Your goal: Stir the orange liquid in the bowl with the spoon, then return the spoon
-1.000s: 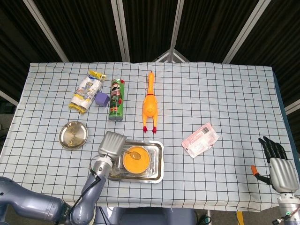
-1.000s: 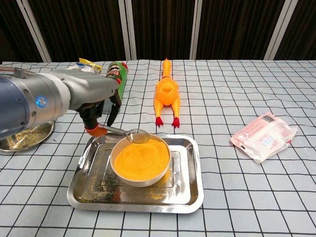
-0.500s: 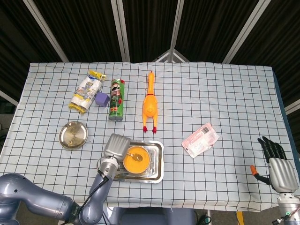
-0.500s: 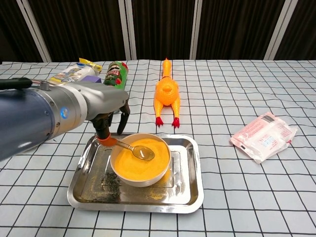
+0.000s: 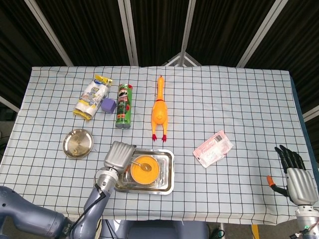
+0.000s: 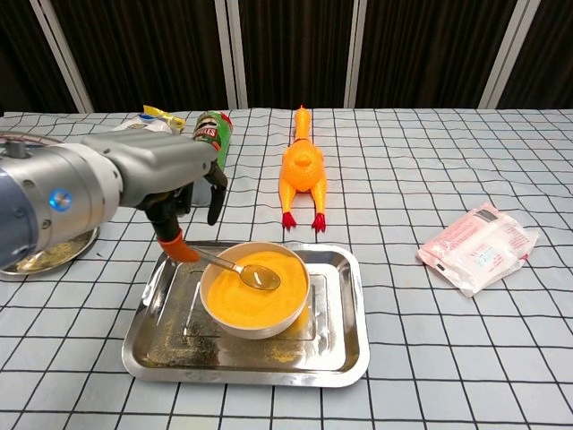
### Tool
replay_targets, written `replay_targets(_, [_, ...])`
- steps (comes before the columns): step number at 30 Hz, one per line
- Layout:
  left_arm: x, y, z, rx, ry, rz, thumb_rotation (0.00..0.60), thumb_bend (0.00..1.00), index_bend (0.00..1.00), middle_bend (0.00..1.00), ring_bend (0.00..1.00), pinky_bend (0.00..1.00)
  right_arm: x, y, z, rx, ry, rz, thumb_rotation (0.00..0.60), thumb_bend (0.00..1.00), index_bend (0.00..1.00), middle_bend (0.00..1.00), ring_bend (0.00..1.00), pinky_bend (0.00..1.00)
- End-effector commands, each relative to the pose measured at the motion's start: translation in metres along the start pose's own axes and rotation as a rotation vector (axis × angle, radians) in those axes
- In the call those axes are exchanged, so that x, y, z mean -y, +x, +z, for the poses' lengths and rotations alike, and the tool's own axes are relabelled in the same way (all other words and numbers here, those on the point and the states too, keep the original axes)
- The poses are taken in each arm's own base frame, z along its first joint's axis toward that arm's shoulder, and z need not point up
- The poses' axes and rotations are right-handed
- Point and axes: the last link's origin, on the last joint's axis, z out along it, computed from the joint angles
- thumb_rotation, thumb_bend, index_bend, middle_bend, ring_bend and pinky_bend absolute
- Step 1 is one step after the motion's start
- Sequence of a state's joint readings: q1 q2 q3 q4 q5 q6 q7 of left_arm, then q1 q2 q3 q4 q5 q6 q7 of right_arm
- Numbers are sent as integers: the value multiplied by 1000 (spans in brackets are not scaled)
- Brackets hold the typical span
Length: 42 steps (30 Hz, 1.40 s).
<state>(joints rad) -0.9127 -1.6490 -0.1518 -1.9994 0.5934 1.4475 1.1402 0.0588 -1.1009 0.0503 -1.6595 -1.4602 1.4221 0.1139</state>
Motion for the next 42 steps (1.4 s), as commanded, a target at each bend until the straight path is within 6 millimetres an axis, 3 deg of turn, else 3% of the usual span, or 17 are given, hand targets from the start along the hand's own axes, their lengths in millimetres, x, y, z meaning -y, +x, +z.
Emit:
replay_targets(1, [28,-15,-6,-56,1,40,600,286,496,1000,989,973,0,0,0,1,0,-2,600,404,0,0,0,0])
replay_targets(9, [46,-39,1,-158,-24,81,600,286,568,1000,996,973,1,-1,0,1,-1,-8,600,405,0,0,0,0])
replay_targets(22, [28,-57,7,-160,-71,91,600,286,578,1000,996,973,1,-1,0,1,0,2,600,405,0,0,0,0])
replay_targets(42, [11,-59,13,-179,-89,58,600,305,591,1000,995,973,1,-1,0,4,-2,6,600,405,0,0,0,0])
